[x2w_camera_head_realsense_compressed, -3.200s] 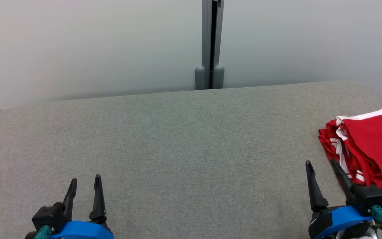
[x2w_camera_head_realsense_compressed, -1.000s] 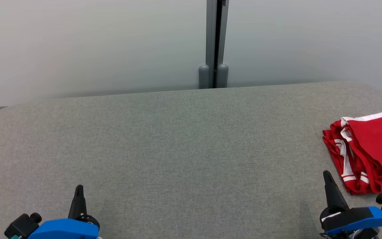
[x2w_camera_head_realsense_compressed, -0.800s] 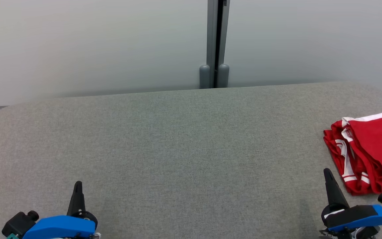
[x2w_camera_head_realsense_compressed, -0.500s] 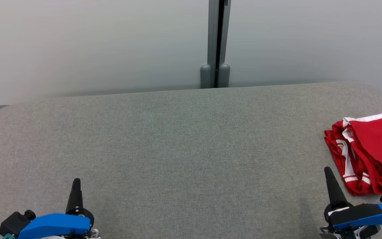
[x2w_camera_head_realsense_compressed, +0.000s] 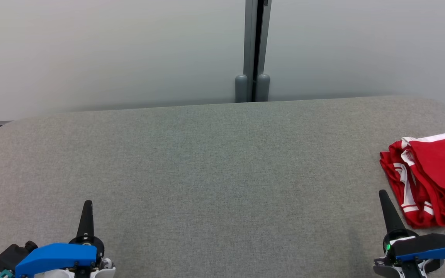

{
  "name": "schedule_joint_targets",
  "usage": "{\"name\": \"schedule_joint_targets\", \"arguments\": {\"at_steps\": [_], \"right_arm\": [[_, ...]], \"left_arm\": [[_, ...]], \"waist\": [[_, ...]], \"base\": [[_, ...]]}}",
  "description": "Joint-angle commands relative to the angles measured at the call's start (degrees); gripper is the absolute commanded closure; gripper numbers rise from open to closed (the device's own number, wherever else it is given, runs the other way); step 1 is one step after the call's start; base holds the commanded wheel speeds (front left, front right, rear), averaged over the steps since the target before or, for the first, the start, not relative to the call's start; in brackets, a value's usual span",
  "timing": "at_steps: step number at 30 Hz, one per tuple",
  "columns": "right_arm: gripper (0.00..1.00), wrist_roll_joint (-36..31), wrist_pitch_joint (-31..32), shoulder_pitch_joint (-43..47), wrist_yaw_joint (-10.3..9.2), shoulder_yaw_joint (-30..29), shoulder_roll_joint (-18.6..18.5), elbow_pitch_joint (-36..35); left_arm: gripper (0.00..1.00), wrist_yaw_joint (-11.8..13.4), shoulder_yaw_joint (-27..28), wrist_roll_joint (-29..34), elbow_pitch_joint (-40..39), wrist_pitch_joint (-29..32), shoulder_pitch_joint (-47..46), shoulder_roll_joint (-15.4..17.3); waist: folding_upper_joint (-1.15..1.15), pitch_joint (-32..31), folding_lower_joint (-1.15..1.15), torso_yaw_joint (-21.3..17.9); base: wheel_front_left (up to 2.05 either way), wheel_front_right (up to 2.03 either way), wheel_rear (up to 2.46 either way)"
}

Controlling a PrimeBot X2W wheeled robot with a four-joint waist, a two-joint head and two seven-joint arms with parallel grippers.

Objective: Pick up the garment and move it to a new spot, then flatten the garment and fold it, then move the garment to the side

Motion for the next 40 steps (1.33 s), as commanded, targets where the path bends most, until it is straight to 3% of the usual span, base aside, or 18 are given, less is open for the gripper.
{"name": "schedule_joint_targets", "arguments": {"at_steps": [1,40], "right_arm": [[1.00,1.6,0.4,-1.4,0.03,-0.2,-0.4,-0.7],[1.00,21.0,4.1,-2.2,0.04,-0.8,-0.5,-1.4]], "left_arm": [[1.00,-0.5,0.6,-1.3,-0.8,0.4,-1.4,0.1],[1.00,-0.9,2.6,-17.4,-3.8,5.0,-2.7,-0.4]], "waist": [[0.00,0.0,0.00,0.0],[0.00,0.2,0.00,1.0]], "base": [[0.00,0.00,0.00],[0.00,0.00,0.00]]}}
